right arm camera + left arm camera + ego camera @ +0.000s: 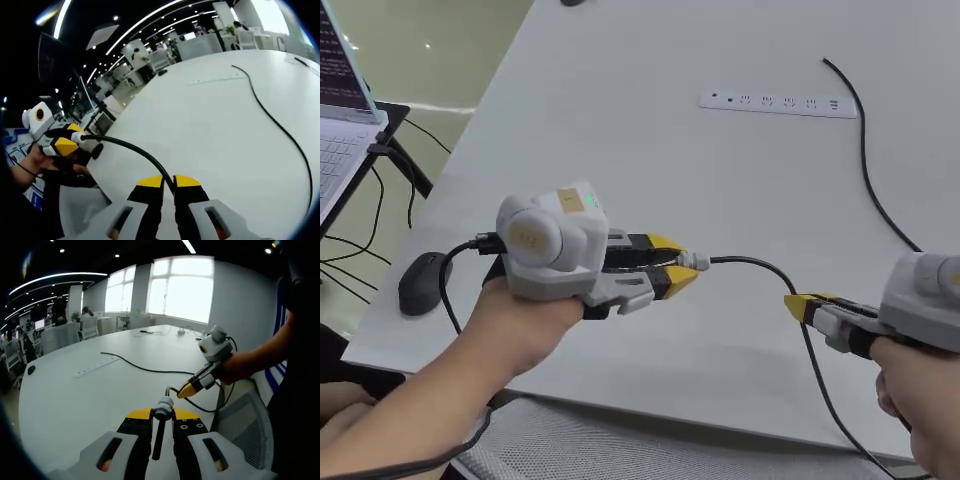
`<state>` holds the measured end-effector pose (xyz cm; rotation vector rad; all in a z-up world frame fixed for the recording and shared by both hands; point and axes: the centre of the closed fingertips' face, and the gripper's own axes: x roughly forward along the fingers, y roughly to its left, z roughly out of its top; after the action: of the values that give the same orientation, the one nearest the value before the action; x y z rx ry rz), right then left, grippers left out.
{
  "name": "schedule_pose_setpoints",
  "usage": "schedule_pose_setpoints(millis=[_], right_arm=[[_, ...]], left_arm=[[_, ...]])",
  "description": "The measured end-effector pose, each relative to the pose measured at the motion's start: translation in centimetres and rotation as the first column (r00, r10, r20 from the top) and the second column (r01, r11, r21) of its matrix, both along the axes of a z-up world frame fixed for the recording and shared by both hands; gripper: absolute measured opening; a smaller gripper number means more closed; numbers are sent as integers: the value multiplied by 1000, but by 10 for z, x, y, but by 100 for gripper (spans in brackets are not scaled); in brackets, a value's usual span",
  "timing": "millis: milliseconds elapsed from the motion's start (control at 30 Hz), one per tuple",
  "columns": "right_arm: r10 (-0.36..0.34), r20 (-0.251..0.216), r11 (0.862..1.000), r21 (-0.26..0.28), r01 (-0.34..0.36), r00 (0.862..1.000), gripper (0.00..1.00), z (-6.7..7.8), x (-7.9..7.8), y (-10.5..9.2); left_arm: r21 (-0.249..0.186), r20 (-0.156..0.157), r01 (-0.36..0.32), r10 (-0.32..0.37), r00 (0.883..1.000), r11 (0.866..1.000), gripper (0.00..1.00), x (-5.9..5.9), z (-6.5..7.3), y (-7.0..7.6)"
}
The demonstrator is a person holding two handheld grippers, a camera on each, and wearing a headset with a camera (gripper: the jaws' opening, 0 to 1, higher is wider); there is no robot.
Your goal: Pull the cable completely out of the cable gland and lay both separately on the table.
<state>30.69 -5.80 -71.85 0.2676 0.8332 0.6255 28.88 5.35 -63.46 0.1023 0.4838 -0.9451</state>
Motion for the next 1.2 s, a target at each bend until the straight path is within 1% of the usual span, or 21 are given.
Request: schedule_pose_setpoints(millis=[133, 167, 400, 500, 600, 633, 667, 700, 733, 767, 833, 867, 900, 967, 1000, 1033, 1067, 1100, 1133, 1167, 1200], right_arm=[[30, 25, 999, -25, -29, 999, 3, 1, 0, 1], [42, 49, 998, -38, -40, 998, 3, 2, 1, 0], [117, 83, 989, -97, -109, 990, 5, 3, -1, 0], [187, 128, 973, -158, -166, 974, 12, 5, 0, 0], [257, 186, 954, -205, -219, 948, 17, 16, 0, 4], [295, 210, 941, -235, -245, 932, 19, 22, -1, 7], [321, 227, 931, -253, -262, 919, 21, 26, -1, 9], [363, 260, 915, -279, -290, 895, 23, 33, -1, 15], [392, 280, 903, -299, -309, 876, 24, 38, -1, 19], [433, 308, 885, -324, -335, 847, 26, 42, 0, 24], [477, 343, 865, -344, -364, 809, 28, 51, -2, 33], [495, 350, 855, -359, -374, 795, 29, 54, -3, 36], [524, 361, 838, -380, -391, 772, 30, 58, -4, 41], [556, 370, 819, -399, -413, 745, 30, 62, -7, 49], [584, 371, 798, -425, -427, 722, 30, 64, -10, 53], [601, 377, 785, -443, -432, 705, 30, 65, -10, 56], [621, 382, 769, -464, -439, 685, 30, 67, -12, 60], [634, 382, 759, -475, -446, 673, 29, 67, -13, 63], [659, 381, 738, -495, -459, 649, 29, 68, -15, 68], [673, 382, 725, -506, -466, 633, 29, 68, -17, 71], [695, 376, 704, -531, -472, 613, 28, 68, -18, 75]], left_arm=[[-2, -3, -2, 2, 1000, 1000, 15, 0, 0, 1], [-3, -4, -3, 3, 1000, 1000, 15, 0, 1, 1], [-6, -4, -3, 3, 1000, 1000, 15, 1, 2, -1], [0, -5, 3, -3, 1000, 1000, 15, 0, 1, -3], [-2, -6, 7, -7, 1000, 1000, 15, 0, 2, -4], [-2, -6, 8, -8, 1000, 1000, 15, 0, 2, -4], [-2, -6, 8, -8, 1000, 1000, 15, 0, 2, -4], [-1, -8, 8, -8, 1000, 1000, 15, -1, 2, -4], [0, -9, 9, -9, 1000, 1000, 15, -1, 2, -4], [2, -11, 10, -10, 1000, 1000, 14, -1, 1, -4], [4, -15, 13, -13, 1000, 1000, 15, -3, 0, -4], [5, -15, 15, -15, 1000, 1000, 15, -3, 0, -5], [5, -15, 15, -15, 1000, 1000, 15, -3, 0, -5], [3, -16, 13, -13, 1000, 1000, 15, -4, 0, -5], [3, -16, 11, -11, 1000, 1000, 15, -4, 0, -5], [2, -16, 12, -12, 1000, 1000, 15, -4, 1, -5], [2, -17, 16, -16, 1000, 1000, 15, -5, 1, -6], [4, -17, 17, -17, 1000, 1000, 15, -6, 1, -6], [5, -16, 19, -19, 1000, 1000, 15, -6, 0, -6], [5, -18, 20, -20, 1000, 1000, 15, -7, 0, -7], [4, -19, 21, -21, 1000, 1000, 15, -7, 0, -7]])
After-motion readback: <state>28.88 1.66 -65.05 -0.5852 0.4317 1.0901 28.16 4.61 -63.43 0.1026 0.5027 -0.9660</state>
